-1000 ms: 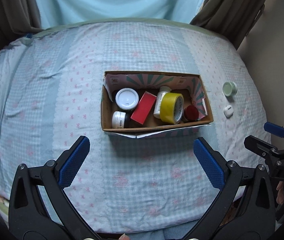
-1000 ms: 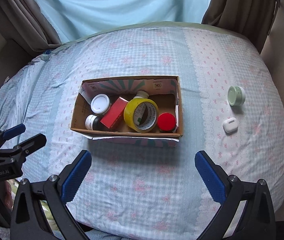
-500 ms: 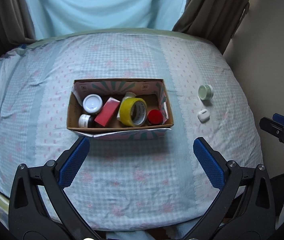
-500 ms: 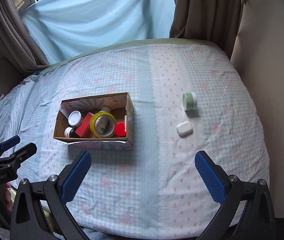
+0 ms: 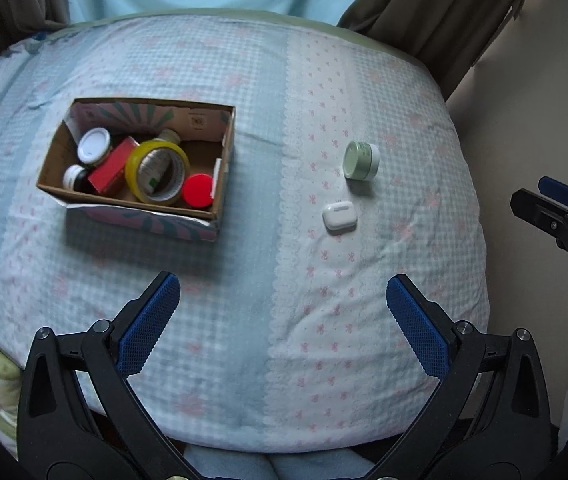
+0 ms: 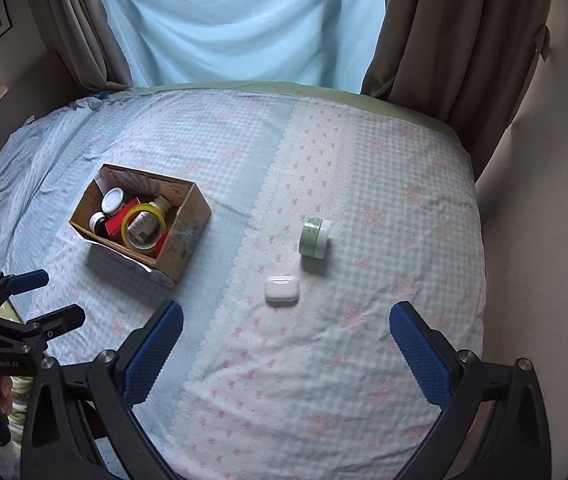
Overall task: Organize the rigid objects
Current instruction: 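Withdraw both tools from the box toward the green jar and earbud case, then grasp the white earbud case with the left tool while the right tool grasps the green jar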
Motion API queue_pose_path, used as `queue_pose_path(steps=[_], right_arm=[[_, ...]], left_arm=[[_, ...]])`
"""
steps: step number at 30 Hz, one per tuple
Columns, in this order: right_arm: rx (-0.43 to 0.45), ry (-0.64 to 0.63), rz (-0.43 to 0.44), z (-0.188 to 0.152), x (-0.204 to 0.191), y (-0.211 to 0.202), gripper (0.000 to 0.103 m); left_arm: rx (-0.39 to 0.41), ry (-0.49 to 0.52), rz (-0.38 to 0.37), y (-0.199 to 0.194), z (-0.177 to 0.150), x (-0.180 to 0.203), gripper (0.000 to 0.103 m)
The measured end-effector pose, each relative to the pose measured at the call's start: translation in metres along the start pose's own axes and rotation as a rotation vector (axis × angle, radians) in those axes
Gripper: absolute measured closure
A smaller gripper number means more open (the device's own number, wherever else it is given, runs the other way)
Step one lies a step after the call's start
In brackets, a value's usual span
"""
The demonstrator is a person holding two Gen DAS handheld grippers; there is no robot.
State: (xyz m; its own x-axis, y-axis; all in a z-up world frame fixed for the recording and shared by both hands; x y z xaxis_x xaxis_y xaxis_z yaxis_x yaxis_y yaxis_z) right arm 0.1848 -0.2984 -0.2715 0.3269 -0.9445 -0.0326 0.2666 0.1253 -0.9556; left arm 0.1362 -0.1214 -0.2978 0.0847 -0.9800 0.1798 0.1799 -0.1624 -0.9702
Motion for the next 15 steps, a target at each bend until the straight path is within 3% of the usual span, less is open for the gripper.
queue_pose_path(steps=[8,12,15], right_arm=[[-0.053,-0.010,0.032,0.042,0.044,0.057,0.000],[-0.032,-0.137,0.063,0.068,0.058,0.096,0.000],[0.001,-0.328,0.082,0.080,0.059,0.131,0.000]], left_arm=[[-0.047,-0.057,-0.034,0.097,0.023,0.045,0.000],[-0.038,-0.088,-0.019,0.146,0.039,0.060,0.000],[-0.009,-0.118,-0.006,0.182,0.049,0.069,0.001]])
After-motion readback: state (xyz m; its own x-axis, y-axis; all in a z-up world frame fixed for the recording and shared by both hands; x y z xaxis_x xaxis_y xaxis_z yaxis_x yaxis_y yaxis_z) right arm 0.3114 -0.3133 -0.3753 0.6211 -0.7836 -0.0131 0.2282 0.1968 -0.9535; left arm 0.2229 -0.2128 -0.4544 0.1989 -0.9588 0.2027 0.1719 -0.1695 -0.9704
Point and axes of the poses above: each gripper's, at about its wrist camera, not at the fingertips, and y roughly the way its jaws point, x to its right, z to its top, the point moved 6 cm from there along y, roughly the way its jaws point, and after that the axes turned 10 degrees about -x, right-handed, at the moved point
